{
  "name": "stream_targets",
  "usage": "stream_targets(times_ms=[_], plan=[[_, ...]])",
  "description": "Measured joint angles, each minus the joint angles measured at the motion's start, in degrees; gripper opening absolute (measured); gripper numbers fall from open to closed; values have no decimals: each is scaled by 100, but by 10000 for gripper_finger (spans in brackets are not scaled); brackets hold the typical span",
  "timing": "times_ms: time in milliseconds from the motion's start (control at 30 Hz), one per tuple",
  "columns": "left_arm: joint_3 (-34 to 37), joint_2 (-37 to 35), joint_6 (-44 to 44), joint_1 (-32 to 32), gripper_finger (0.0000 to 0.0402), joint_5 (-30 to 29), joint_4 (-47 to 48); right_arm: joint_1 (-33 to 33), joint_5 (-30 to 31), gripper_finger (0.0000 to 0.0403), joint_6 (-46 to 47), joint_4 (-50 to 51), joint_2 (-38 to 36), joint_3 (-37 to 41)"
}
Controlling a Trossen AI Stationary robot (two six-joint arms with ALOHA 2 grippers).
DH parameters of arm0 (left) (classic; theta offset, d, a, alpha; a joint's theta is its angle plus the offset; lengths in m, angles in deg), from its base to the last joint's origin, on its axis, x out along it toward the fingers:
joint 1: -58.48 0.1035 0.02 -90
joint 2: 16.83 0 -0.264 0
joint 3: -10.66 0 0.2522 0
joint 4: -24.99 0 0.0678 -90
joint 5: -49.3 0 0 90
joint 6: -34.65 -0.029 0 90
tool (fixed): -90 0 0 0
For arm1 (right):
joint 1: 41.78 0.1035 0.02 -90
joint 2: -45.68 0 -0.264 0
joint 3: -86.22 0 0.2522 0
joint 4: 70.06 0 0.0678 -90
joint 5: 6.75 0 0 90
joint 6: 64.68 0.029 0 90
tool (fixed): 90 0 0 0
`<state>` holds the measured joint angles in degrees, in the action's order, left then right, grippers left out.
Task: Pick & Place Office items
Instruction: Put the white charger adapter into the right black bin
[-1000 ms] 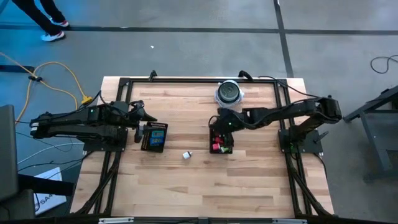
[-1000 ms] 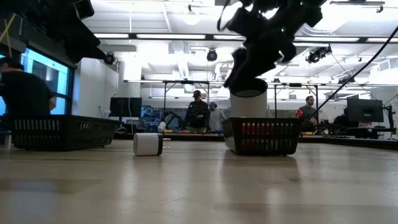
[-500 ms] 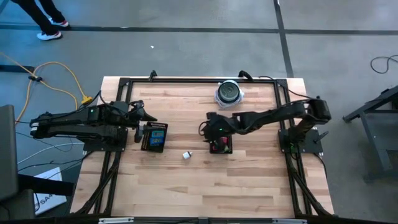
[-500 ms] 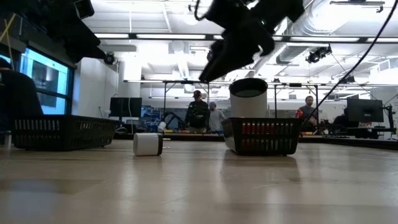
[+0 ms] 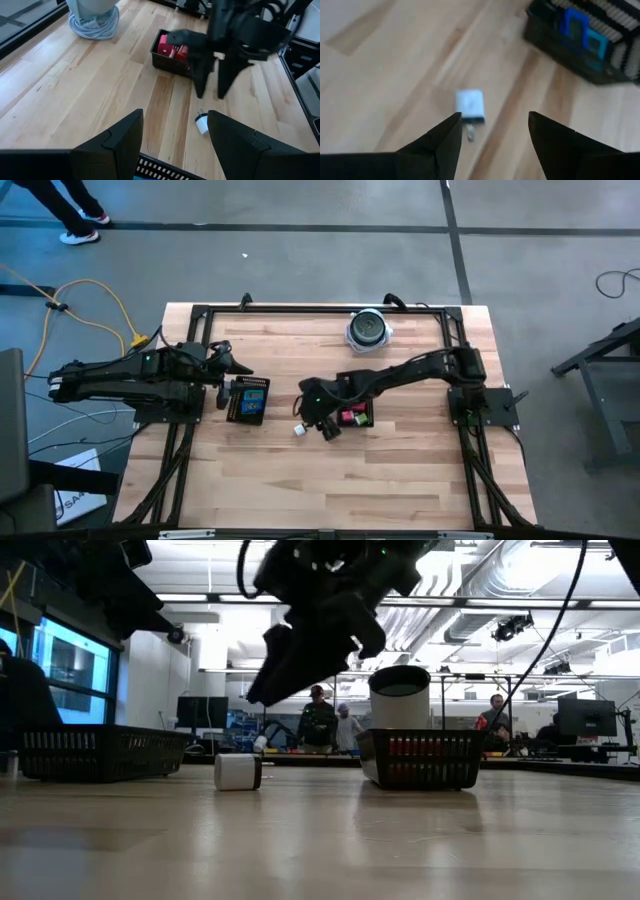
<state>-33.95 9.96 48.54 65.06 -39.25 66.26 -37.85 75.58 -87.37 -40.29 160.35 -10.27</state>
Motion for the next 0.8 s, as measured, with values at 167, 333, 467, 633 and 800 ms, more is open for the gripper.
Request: stream_targets(times_ms=[167,333,467,633,800], plan=[[-2,0,0,-2,216,0,-41,156,-84,215,-161,8,216,-246],[-2,-2,2,0,216,0,-76,361,334,215,-234,-44,213,-256],[0,0,0,0,216,0,-85,452,537,215,-305,-222,383,-259],[0,-1,2,-1,216,-1,-103,444,400,215,-232,-325,567,-244],[0,-2,2,-1,216,0,-126,444,372,215,-224,-487,562,-252]])
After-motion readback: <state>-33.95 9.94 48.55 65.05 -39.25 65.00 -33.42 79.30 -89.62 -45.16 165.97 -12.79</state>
